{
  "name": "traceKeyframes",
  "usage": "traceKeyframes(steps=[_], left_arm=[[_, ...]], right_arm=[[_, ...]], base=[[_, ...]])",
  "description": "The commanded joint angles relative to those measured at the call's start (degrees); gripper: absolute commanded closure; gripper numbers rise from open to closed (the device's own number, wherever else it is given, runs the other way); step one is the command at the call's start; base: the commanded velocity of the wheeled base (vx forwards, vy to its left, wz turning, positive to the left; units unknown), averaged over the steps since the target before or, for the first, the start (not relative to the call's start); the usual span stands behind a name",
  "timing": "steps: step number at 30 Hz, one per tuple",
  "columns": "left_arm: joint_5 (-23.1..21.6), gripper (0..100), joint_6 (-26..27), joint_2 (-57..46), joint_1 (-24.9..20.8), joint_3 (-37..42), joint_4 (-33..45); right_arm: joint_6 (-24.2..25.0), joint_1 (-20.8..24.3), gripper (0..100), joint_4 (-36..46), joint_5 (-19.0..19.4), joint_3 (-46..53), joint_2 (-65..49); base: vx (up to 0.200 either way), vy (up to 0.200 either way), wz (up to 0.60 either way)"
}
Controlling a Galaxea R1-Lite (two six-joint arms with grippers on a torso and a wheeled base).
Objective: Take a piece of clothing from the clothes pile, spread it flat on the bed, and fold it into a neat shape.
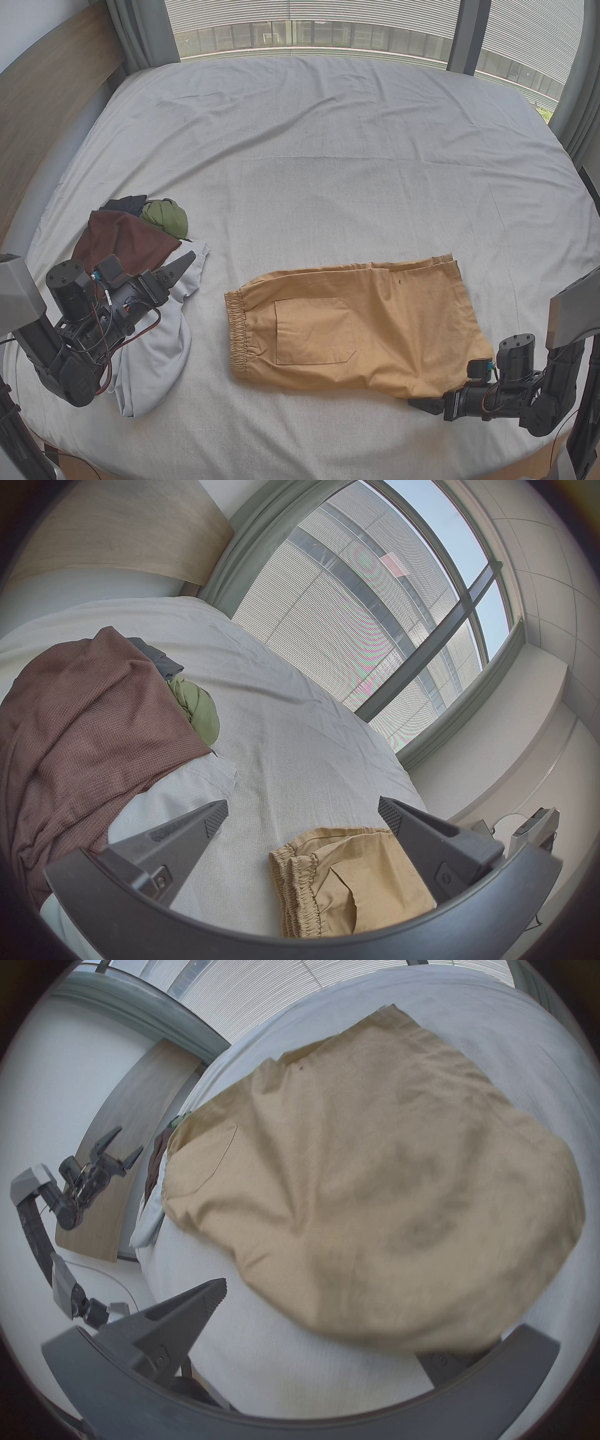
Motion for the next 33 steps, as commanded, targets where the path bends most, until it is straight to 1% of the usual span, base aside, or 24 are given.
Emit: traceKeyframes(steps=[1, 4, 7, 9, 10, 11, 14, 15, 18, 21, 26, 30, 33], left_arm=[[0.1, 0, 0.0, -0.1, -0.1, 0.0, 0.0], [0.1, 0, 0.0, -0.1, -0.1, 0.1, 0.0], [0.0, 0, 0.0, 0.1, -0.1, 0.2, 0.0], [0.0, 0, 0.0, 0.2, -0.1, 0.4, 0.0], [0.0, 0, 0.0, 0.3, -0.1, 0.4, 0.0], [0.0, 0, 0.0, 0.4, -0.2, 0.5, 0.0], [-0.2, 0, 0.0, 0.6, -0.4, 1.0, 0.0], [-0.2, 0, 0.0, 0.7, -0.5, 1.3, 0.0], [-0.6, 0, 0.0, 0.7, -0.9, 2.7, 0.1], [-0.8, 0, -0.1, 1.3, -2.1, 4.0, 0.1], [-0.8, 0, 0.1, 2.8, -3.6, 5.2, 0.1], [-1.2, 0, -0.2, 3.1, -4.1, 5.5, 0.1], [-1.5, 0, -0.3, 3.2, -4.2, 5.8, 0.1]], right_arm=[[-0.3, 3.0, 0, 0.2, 0.1, 2.6, 0.2], [-0.3, 5.8, 0, 0.1, 0.7, 3.4, 0.2], [0.0, 7.5, 0, 0.0, 2.5, 3.3, -0.2], [0.1, 8.9, 0, -1.4, 5.3, 3.3, -0.4], [0.1, 9.1, 0, -1.9, 5.7, 3.4, -0.4], [0.2, 10.3, 0, -4.2, 7.7, 3.6, -0.3], [0.0, 12.1, 0, -8.4, 9.6, 3.3, -0.6], [0.1, 12.7, 0, -8.5, 10.0, 2.6, -1.4], [0.9, 14.5, 0, -8.2, 10.5, -0.3, -5.3], [2.7, 15.0, 0, -8.2, 10.6, -3.5, -8.1], [8.1, 15.1, 0, -8.1, 10.5, -9.9, -12.7], [8.8, 14.5, 0, -8.1, 10.5, -13.5, -12.7], [8.8, 13.9, 0, -8.1, 10.4, -14.1, -12.4]], base=[[0.0, 0.0, 0.0], [0.0, 0.0, 0.0], [0.0, 0.0, 0.0], [0.0, 0.0, 0.0], [0.0, 0.0, 0.0], [0.0, 0.0, 0.0], [0.0, 0.0, 0.0], [0.0, 0.0, 0.0], [0.0, 0.0, 0.0], [0.0, 0.0, 0.0], [0.0, 0.0, 0.0], [0.0, 0.0, 0.0], [0.0, 0.0, 0.0]])
